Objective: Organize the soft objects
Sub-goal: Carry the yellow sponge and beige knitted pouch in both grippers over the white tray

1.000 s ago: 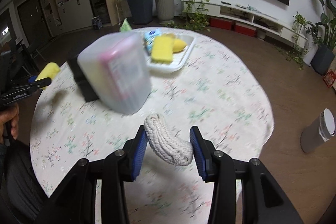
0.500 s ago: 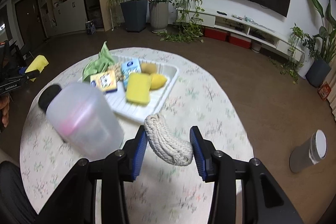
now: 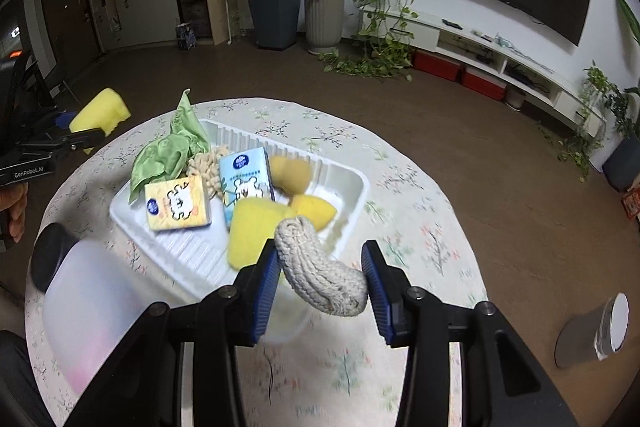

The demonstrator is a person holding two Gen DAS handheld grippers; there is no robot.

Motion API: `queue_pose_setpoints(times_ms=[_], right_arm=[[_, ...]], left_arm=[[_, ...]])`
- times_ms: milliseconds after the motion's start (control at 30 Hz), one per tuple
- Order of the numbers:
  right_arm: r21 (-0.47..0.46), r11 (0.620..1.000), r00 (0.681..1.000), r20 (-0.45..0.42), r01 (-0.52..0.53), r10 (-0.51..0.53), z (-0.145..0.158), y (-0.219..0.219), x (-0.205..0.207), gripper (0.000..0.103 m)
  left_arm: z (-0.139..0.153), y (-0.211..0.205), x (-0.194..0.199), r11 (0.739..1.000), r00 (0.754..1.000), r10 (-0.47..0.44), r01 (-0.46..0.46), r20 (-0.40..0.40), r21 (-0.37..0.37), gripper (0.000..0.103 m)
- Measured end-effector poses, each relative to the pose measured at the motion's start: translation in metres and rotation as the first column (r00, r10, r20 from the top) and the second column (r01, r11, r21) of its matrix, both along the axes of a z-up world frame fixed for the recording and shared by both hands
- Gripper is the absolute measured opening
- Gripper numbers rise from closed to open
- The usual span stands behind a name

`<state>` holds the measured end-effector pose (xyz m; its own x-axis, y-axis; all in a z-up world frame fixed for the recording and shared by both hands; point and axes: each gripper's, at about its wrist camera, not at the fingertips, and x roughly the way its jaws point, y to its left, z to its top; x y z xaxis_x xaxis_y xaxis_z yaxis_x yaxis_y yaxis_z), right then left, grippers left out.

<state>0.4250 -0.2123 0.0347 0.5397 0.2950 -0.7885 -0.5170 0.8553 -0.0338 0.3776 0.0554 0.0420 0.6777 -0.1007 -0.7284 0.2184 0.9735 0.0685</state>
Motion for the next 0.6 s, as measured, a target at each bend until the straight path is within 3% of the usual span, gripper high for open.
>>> queue_pose_setpoints(times_ms=[600], right_arm=[[-0.046, 0.973, 0.974, -0.022, -0.225, 0.225, -0.023, 0.08, 0.036, 0.045]], left_arm=[[-0.035, -0.029, 0.045, 0.986, 0.982, -0.163, 0.161, -0.09, -0.034, 0.05]])
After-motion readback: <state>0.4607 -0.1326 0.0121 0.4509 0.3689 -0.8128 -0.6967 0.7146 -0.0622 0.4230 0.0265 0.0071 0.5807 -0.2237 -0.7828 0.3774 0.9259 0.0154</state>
